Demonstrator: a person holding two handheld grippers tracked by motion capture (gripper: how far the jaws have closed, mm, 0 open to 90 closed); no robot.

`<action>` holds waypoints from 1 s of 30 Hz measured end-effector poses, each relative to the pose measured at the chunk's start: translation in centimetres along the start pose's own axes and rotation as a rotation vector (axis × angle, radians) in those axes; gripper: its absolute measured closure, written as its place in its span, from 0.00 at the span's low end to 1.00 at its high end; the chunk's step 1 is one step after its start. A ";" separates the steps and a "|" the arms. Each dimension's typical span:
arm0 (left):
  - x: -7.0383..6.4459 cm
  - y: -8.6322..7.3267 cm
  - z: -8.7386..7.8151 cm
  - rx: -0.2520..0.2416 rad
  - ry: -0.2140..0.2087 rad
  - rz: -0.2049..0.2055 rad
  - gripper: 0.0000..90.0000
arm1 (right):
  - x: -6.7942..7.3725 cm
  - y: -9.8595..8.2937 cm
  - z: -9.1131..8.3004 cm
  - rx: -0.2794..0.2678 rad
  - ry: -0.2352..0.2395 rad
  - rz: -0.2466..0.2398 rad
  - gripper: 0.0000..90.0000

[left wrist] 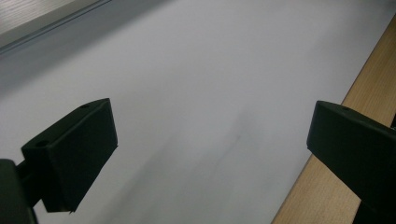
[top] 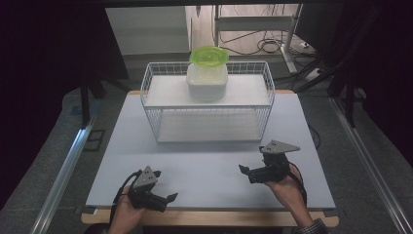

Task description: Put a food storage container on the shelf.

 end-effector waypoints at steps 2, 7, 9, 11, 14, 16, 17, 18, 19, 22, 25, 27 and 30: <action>0.0 0.0 0.0 0.000 0.000 0.000 0.02 | -0.1 -0.4 0.0 0.005 -0.007 -0.001 0.00; 0.0 0.0 0.0 0.002 -0.002 0.003 0.02 | -0.4 -1.4 -0.2 0.017 -0.026 -0.002 0.00; 0.0 0.0 0.0 0.002 -0.003 0.004 0.02 | -0.5 -1.9 -0.2 0.022 -0.032 0.002 0.00; 0.0 0.0 0.1 0.003 -0.002 0.004 0.02 | -0.6 -2.4 -0.2 0.032 -0.036 0.007 0.00; 0.0 0.0 0.1 0.003 -0.003 0.004 0.02 | -0.7 -3.3 -0.2 0.054 -0.046 0.007 0.00; -0.1 -0.1 0.1 0.006 -0.003 0.007 0.02 | -0.7 -3.8 -0.2 0.065 -0.051 0.010 0.00; -0.1 -0.1 0.1 0.007 -0.003 0.008 0.02 | -0.7 -4.0 -0.2 0.070 -0.052 0.014 0.00; -0.1 -0.1 0.1 0.008 -0.003 0.009 0.02 | -0.8 -4.4 -0.2 0.079 -0.058 0.016 0.00; -0.1 -0.1 0.1 0.009 -0.003 0.010 0.02 | -0.8 -4.7 -0.1 0.088 -0.061 0.019 0.00; -0.1 -0.1 0.2 0.012 -0.003 0.010 0.02 | -0.7 -5.4 0.0 0.119 -0.075 0.013 0.00; -0.1 -0.1 0.2 0.013 -0.002 0.010 0.02 | -0.7 -6.1 0.1 0.138 -0.078 0.018 0.00; -0.1 -0.2 0.2 0.016 -0.002 0.012 0.02 | -0.7 -6.5 0.2 0.153 -0.079 0.022 0.00; -0.1 -0.2 0.2 0.019 -0.002 0.017 0.02 | -0.9 -6.8 0.3 0.167 -0.085 0.025 0.00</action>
Point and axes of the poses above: each handheld gripper's, and its own axes: z roughly forward along the jaws, y roughly out of its top, x roughly to its left, the point moved 5 cm from there along z, roughly forward along the jaws, and after that the axes turned 6 degrees about y, right-handed, at the moved point
